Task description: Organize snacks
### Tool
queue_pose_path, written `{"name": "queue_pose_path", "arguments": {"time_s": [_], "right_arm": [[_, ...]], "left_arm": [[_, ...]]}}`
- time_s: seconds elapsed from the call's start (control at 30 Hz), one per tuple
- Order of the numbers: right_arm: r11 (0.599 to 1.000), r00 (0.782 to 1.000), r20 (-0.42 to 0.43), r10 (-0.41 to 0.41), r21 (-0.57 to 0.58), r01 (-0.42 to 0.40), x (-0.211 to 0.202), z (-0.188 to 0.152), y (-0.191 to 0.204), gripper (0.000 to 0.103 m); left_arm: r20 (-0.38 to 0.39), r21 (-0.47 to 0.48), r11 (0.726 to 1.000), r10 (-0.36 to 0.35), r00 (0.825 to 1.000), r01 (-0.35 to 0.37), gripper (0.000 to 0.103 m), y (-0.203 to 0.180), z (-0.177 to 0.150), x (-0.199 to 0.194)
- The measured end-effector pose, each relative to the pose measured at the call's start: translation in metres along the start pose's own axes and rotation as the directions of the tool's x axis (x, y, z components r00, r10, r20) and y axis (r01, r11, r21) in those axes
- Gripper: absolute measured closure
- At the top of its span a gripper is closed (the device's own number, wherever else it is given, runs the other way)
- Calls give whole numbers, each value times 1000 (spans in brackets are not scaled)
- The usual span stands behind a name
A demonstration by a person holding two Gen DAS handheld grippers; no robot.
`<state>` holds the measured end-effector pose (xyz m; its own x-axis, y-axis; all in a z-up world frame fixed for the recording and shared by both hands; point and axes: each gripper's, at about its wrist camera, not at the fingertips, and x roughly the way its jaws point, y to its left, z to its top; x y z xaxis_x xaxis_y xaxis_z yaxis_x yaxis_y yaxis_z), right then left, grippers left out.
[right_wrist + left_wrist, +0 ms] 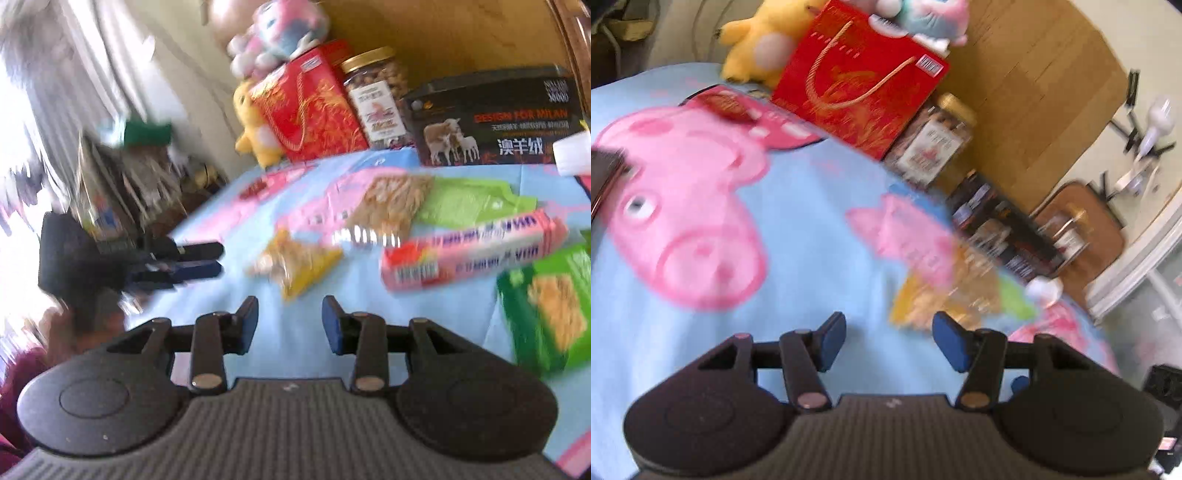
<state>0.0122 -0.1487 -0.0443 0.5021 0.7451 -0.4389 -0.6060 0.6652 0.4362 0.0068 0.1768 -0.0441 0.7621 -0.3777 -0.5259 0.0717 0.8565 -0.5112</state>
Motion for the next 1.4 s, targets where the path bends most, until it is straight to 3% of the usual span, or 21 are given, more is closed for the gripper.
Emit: {"name": "queue_pose_path", "arguments": {"time_s": [0.07,0.13,0.27,0.4,0.5,0.6,0.67,0.77,0.83,0.9,0.93,1.0,1.03,1.23,1.4], "right_arm": [[999,1000,11,-27,-39,27,9,-5,1,62],[1000,1000,12,-22,-20,22,12,-2,-3,62],[999,999,22,-32,-14,32,11,-2,-6,62],[999,999,25,-37,-18,37,8,-6,-4,62],[999,999,18,-39,-17,39,5,-8,-3,62],[1000,1000,23,-22,0,21,0,1,-2,60],[999,1000,28,4,39,-5,0,12,-4,58],[997,1000,2,-8,82,7,14,23,-6,57],[998,999,-33,-23,58,25,30,26,-3,56],[998,996,-58,-63,26,65,50,29,1,49],[998,997,-54,-52,22,53,57,29,1,50],[999,998,-53,-35,23,36,68,30,4,78],[998,997,-46,-59,8,59,69,31,7,81],[999,999,26,-42,-25,42,47,38,15,81],[995,991,113,-77,-50,83,24,57,10,81]], "left_arm": [[89,82,997,-1,996,-7,52,-1,-18,-2],[179,195,979,29,983,-65,51,-12,-38,-1],[181,279,949,99,978,-148,47,-33,-42,3],[141,237,962,100,985,-132,47,-32,-35,0],[127,141,989,17,992,-35,47,-25,-18,-18],[133,97,994,-63,989,51,45,-24,12,-26],[94,94,992,-93,991,84,45,-27,27,-16],[24,126,991,-55,998,51,44,-31,40,14],[-55,80,996,-42,998,46,41,-24,40,37],[-124,-2,996,-92,988,92,44,-17,30,54],[-98,18,996,-82,992,84,53,-21,24,52],[-93,60,996,-57,994,62,63,-32,15,48],[-82,70,996,-52,995,57,64,-36,14,43],[-32,87,992,-84,996,86,69,-51,30,22],[-20,200,972,-121,993,122,69,-93,63,38]]}}
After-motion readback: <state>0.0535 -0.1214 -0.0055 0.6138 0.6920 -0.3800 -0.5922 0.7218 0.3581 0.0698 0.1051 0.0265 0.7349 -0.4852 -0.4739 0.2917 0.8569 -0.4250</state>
